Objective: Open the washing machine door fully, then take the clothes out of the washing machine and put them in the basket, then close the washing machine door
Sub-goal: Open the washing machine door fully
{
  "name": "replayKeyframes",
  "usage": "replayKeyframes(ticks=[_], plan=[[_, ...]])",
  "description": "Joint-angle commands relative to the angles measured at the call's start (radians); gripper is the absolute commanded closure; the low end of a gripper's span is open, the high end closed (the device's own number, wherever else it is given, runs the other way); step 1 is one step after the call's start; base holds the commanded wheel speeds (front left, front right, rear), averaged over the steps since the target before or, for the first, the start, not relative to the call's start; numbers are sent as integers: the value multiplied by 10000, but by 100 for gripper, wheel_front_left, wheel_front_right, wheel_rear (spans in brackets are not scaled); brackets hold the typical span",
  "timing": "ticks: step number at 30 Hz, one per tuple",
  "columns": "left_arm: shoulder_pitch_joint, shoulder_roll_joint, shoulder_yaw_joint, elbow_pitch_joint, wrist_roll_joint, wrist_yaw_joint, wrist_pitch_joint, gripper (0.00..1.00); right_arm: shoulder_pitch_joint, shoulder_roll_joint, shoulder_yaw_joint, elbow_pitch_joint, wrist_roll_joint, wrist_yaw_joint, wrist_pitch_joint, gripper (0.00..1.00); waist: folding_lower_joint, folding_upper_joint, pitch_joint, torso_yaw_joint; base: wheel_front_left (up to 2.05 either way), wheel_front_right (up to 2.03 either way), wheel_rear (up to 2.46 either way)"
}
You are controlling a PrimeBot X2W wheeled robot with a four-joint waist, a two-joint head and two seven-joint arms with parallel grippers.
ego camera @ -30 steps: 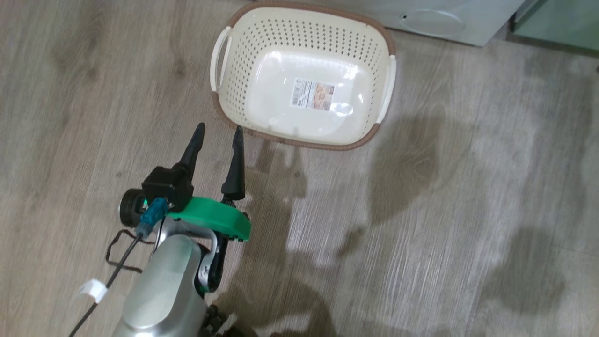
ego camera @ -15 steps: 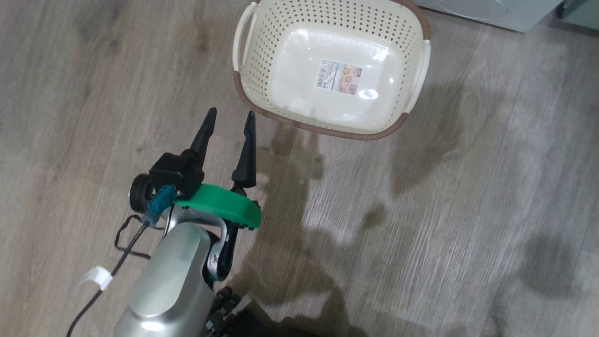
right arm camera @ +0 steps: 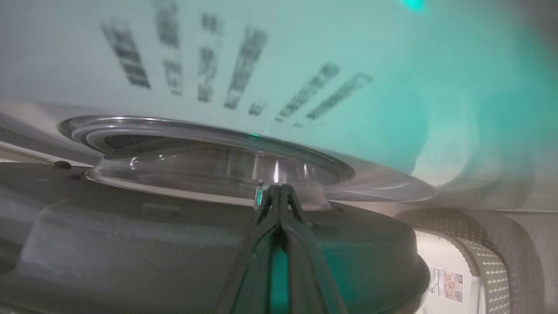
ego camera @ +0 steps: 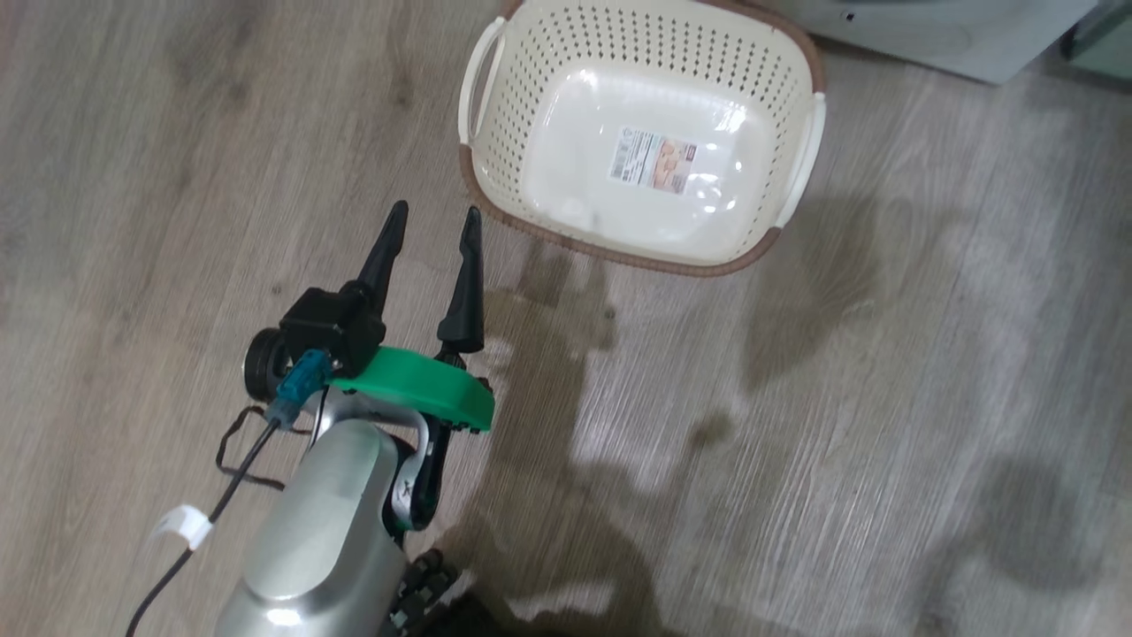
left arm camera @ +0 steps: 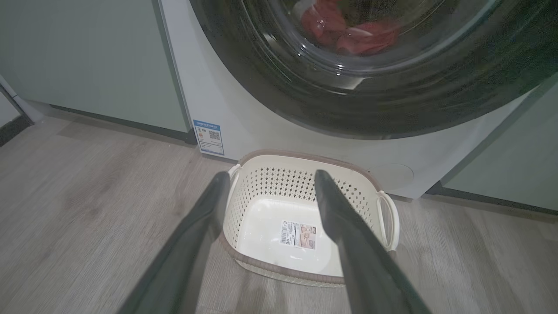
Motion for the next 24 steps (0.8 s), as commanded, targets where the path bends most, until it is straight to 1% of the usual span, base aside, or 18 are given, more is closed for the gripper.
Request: replayKeyframes(ticks=[1,14,24], plan=[[130,195,387,-188,6,46,-67,0,312,199,235,-526,85,4,246,100,-1,0,-214,-64,0,0,0],[638,195,907,84,396,-188,-67,0,2350,664,806,-1327,418,4,1032,100,-1,0,-1513,-316,0,0,0],[1174,195,1410,331,715,-444,-67,0,4187,1187,1251,-1949,606,4,1507,100,-1,0,-2716,-170,0,0,0]])
